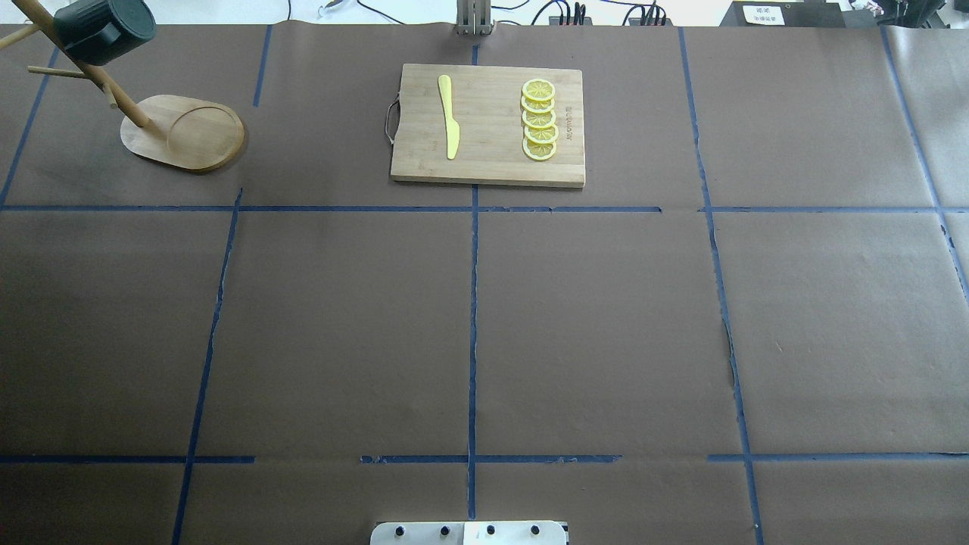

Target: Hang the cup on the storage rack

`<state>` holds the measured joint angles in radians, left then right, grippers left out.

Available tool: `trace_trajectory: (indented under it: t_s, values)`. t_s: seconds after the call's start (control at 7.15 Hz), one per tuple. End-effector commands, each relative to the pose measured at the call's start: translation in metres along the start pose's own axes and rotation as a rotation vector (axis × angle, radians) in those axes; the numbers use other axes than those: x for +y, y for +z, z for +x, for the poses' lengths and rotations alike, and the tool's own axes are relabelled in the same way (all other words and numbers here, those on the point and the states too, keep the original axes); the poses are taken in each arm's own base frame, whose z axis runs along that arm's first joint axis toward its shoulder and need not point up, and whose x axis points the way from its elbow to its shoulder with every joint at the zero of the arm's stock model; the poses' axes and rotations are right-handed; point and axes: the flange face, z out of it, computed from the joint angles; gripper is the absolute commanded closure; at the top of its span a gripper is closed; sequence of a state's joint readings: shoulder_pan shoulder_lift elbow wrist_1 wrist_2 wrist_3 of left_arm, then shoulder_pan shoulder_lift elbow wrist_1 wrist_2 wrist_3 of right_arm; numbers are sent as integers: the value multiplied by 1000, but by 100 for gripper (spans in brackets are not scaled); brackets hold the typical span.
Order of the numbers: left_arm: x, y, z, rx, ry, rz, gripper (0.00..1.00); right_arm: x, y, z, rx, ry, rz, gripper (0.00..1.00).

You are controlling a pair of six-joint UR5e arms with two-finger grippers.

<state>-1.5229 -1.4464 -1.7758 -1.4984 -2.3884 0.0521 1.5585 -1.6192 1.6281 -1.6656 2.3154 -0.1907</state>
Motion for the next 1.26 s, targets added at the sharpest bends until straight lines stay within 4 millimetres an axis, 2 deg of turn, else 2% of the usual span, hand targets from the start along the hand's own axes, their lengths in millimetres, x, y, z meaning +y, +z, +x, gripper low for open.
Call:
trace_trajectory:
  t_s: [0.0,0.56,0.84,1.12]
  values:
    - [1,3,-2,0,-4,-5,0,-1,0,1,1,0,0,0]
    - [2,5,-4,2,-13,-13,0,3,6,5,-3,10,-12,0]
    - [-3,10,-8,2,-15,-18,0,0,-2,-2,-3,-5,5,0]
    - [-5,4,-2,2,-2,-7,0,0,-2,-2,-3,-8,5,0]
